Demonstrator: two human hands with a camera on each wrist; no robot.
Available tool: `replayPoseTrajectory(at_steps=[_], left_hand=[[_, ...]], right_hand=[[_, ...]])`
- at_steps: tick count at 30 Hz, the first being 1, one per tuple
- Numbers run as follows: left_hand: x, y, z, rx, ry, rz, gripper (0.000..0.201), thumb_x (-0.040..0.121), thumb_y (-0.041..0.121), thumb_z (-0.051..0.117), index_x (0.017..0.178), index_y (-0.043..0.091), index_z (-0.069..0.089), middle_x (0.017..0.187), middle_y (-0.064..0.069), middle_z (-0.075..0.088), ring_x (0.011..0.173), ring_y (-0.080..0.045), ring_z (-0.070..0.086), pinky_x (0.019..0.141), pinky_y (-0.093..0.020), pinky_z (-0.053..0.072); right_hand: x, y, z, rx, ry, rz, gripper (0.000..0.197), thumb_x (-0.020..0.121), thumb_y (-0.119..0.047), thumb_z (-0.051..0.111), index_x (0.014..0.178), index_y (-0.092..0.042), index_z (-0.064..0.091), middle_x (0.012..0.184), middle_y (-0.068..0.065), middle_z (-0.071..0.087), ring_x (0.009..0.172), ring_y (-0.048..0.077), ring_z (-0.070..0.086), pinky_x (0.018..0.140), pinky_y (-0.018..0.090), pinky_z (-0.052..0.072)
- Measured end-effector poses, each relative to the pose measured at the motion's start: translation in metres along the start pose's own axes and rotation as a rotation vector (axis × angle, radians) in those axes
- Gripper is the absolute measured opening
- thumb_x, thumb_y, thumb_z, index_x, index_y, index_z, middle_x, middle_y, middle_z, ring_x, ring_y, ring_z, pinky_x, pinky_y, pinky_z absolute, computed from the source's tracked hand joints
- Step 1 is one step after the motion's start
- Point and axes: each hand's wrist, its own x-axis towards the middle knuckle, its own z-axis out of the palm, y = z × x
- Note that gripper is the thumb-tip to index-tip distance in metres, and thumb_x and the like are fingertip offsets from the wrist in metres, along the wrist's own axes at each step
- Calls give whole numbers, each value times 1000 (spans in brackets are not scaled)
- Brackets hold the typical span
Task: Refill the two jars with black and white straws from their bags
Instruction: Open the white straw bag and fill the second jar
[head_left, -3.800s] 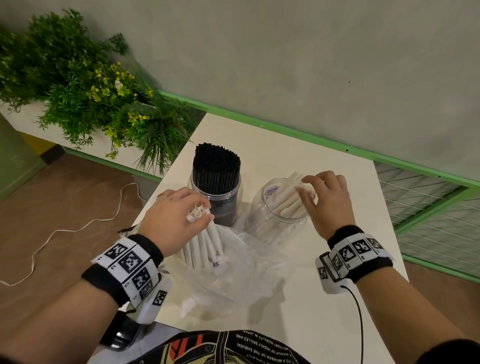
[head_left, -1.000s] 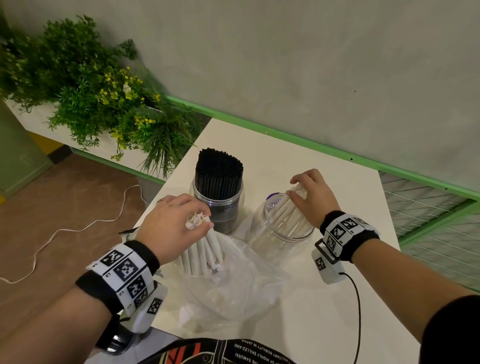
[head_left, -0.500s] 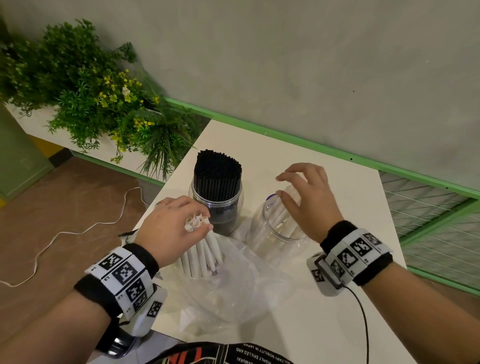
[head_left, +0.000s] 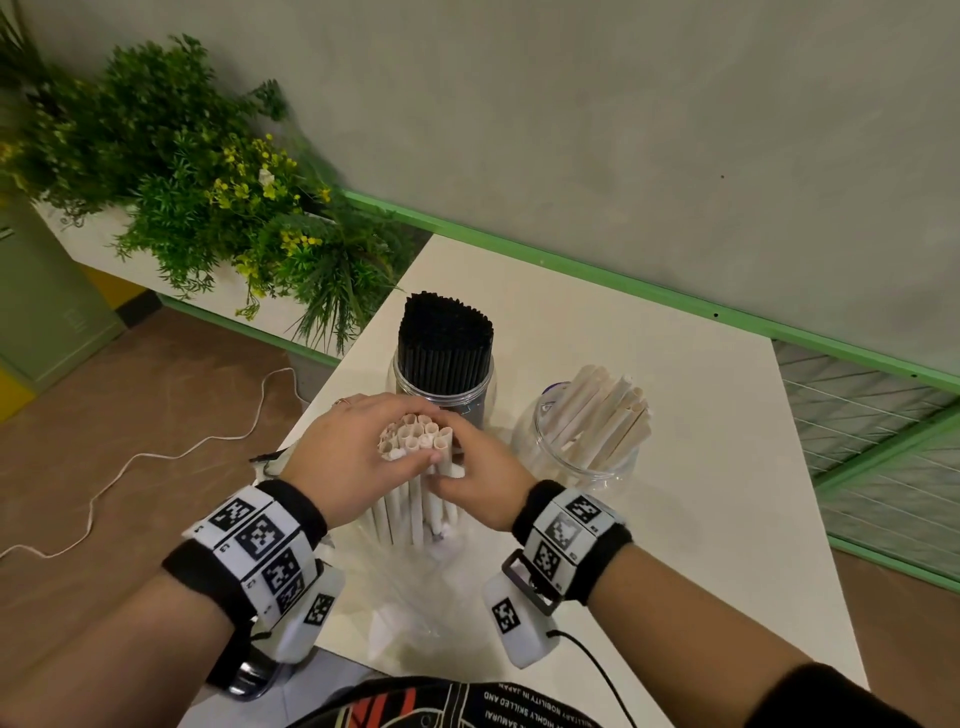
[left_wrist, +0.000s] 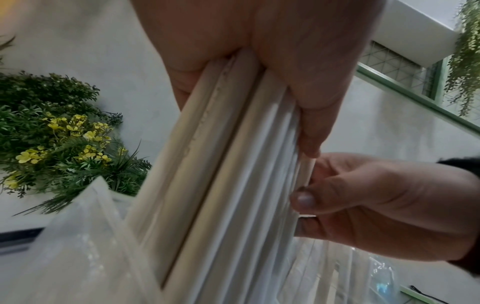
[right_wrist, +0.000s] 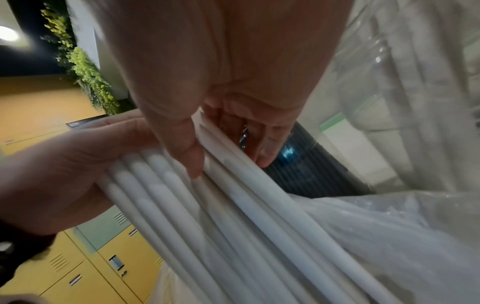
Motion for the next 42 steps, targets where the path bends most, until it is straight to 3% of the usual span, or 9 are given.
replayPoseTrajectory(at_steps=[5, 10, 14, 18, 20, 24, 30, 36, 42], left_hand=[[-1, -4, 2, -28, 21, -18, 55, 68, 65, 53, 117, 41, 56, 109, 23, 62, 103, -6, 57, 87, -26, 45], [-2, -2, 1, -40, 40, 6, 39, 68, 62, 51, 99, 38, 58, 96, 21, 61, 90, -6, 57, 79, -27, 45], [-2, -1, 1, -25, 41, 35, 27, 73, 58, 49, 87, 38, 59, 90, 20, 60, 84, -4, 54, 73, -15, 37], [0, -6, 1, -12, 47, 50, 26, 77, 54, 49, 88, 34, 63, 92, 19, 61, 85, -5, 55, 74, -23, 42], [0, -8, 1, 5, 43, 49, 24, 78, 52, 50, 89, 34, 63, 92, 19, 61, 86, -6, 55, 73, -25, 42], [0, -8, 1, 2, 51, 38, 22, 77, 51, 51, 90, 35, 60, 91, 19, 60, 84, -7, 55, 72, -27, 43], [2, -5, 2, -18, 62, 20, 25, 76, 54, 49, 87, 33, 56, 82, 18, 60, 79, -7, 54, 67, -26, 39], [2, -10, 2, -21, 57, 60, 23, 79, 50, 49, 89, 35, 63, 90, 19, 62, 85, -4, 56, 74, -24, 40], [0, -12, 0, -15, 58, 61, 26, 79, 50, 47, 88, 34, 65, 90, 18, 63, 85, -5, 56, 72, -19, 38]], right_hand=[[3, -4, 6, 58, 49, 5, 47, 77, -27, 57, 123, -18, 56, 118, 1, 65, 109, 15, 61, 96, 37, 49], [5, 1, 11, 126, 155, 57, 26, 69, -35, 59, 94, -37, 61, 99, -2, 70, 97, 18, 65, 88, 48, 52], [2, 0, 14, 191, 236, 51, 10, 72, -28, 64, 81, -26, 59, 84, 4, 67, 83, 23, 63, 81, 53, 51], [-4, -3, 14, 173, 329, -41, 14, 82, -19, 66, 92, -23, 58, 84, -1, 66, 80, 17, 63, 74, 41, 54], [-9, -6, 12, 237, 424, -104, 33, 84, -9, 66, 106, -29, 53, 88, -2, 66, 82, 12, 64, 76, 33, 54], [-13, 1, 9, 131, 494, -212, 61, 85, -5, 62, 131, -37, 40, 107, -8, 60, 94, 13, 64, 87, 36, 53], [-8, -5, 15, 70, 336, -161, 43, 85, -27, 56, 127, -33, 46, 106, -5, 65, 99, 13, 64, 88, 42, 52], [-7, -10, 15, 55, 410, -150, 49, 85, -13, 61, 123, -39, 44, 92, -4, 67, 81, 13, 64, 77, 42, 54], [-18, -5, 2, -41, 507, -321, 46, 89, -4, 55, 126, -30, 48, 104, -3, 59, 96, 14, 63, 82, 31, 52]])
